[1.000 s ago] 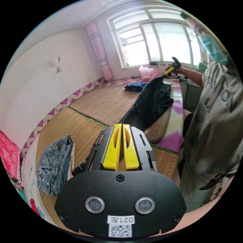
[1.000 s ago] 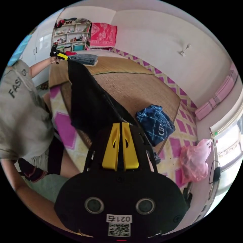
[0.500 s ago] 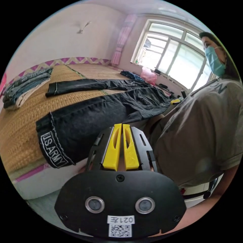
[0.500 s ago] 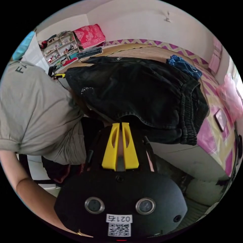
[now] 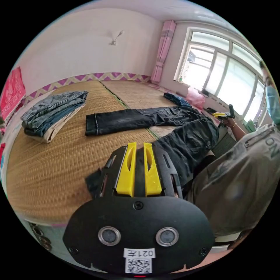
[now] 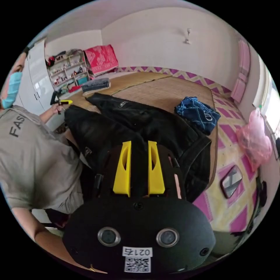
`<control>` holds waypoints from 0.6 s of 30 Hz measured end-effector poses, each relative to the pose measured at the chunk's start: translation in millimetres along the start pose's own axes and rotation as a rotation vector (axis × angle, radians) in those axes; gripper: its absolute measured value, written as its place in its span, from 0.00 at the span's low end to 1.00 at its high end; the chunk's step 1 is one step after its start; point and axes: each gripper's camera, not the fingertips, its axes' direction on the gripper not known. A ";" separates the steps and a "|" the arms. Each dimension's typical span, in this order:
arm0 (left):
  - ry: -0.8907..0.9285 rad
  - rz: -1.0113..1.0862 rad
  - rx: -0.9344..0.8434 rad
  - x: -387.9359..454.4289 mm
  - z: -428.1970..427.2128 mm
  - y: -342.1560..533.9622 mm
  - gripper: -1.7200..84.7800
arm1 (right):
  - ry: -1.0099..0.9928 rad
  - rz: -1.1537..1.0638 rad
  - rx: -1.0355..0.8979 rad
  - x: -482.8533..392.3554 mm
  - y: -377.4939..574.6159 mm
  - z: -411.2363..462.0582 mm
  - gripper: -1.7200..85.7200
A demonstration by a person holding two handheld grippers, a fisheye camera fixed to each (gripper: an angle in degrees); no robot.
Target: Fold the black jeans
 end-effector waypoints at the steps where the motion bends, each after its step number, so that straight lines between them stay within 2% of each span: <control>1: -0.006 -0.001 -0.010 -2.3 10.4 -9.7 0.07 | 0.040 -0.035 -0.035 -0.7 -26.2 25.7 0.13; 5: -0.028 -0.020 -0.102 -26.5 81.0 -80.8 0.09 | 0.135 -0.047 -0.070 16.0 -96.9 88.2 0.13; 8: -0.068 -0.080 -0.181 -54.2 121.8 -120.1 0.07 | 0.118 0.073 -0.111 60.0 -139.1 128.1 0.11; 11: -0.135 -0.153 -0.300 -89.2 157.6 -130.9 0.03 | 0.196 0.217 -0.247 105.0 -156.9 173.8 0.04; 13: -0.146 -0.211 -0.262 -109.5 156.9 -131.9 0.02 | 0.276 0.289 -0.384 129.9 -157.9 212.1 0.02; 18: -0.121 -0.223 -0.277 -134.3 166.7 -145.0 0.01 | 0.286 0.336 -0.345 147.0 -180.4 237.5 0.01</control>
